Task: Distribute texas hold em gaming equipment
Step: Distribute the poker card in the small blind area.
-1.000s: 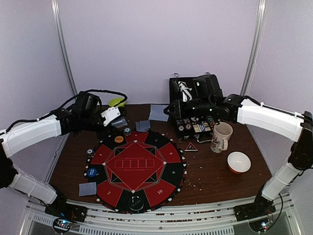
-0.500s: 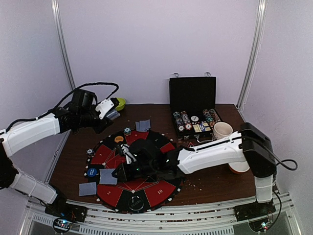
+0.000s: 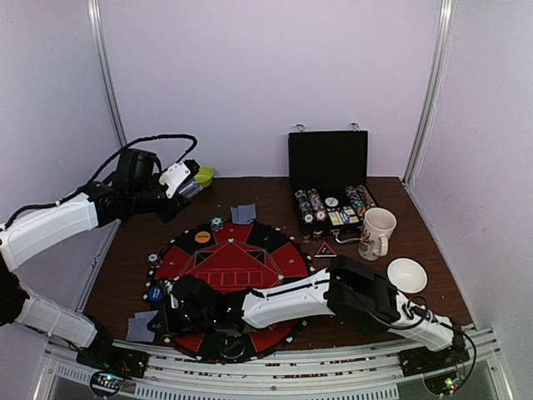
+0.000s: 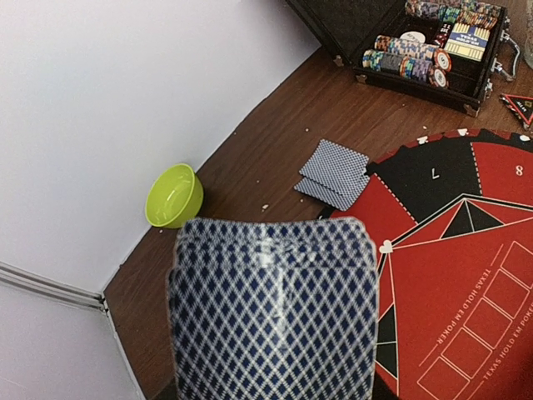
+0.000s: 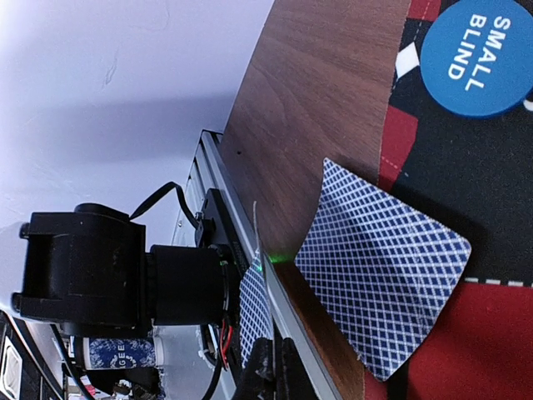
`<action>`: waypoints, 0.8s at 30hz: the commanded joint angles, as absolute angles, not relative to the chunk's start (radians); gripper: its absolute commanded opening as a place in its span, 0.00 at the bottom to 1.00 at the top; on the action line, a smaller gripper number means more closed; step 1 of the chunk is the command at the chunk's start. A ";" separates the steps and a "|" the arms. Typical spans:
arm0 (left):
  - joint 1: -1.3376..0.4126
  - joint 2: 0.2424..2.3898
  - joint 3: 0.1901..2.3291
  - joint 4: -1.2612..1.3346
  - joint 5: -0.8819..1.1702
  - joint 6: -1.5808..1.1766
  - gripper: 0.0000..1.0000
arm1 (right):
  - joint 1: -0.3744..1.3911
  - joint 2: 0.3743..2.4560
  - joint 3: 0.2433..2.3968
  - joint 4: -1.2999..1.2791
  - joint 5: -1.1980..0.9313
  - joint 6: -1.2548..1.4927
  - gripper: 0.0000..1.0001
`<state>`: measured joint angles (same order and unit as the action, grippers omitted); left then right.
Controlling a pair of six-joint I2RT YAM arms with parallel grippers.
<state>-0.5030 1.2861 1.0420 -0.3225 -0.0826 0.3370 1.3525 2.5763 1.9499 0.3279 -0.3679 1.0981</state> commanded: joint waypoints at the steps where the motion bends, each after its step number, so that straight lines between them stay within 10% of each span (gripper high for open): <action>1: -0.497 1.266 1.048 -0.262 -0.060 0.328 0.43 | 1.343 2.588 2.014 0.274 -0.370 1.094 0.00; 17: -0.497 1.270 1.045 -0.264 -0.059 0.338 0.43 | 1.325 2.619 2.053 0.158 -0.372 1.053 0.00; 24: -0.497 1.267 1.045 -0.266 -0.061 0.347 0.43 | 1.319 2.618 2.053 0.147 -0.360 1.046 0.19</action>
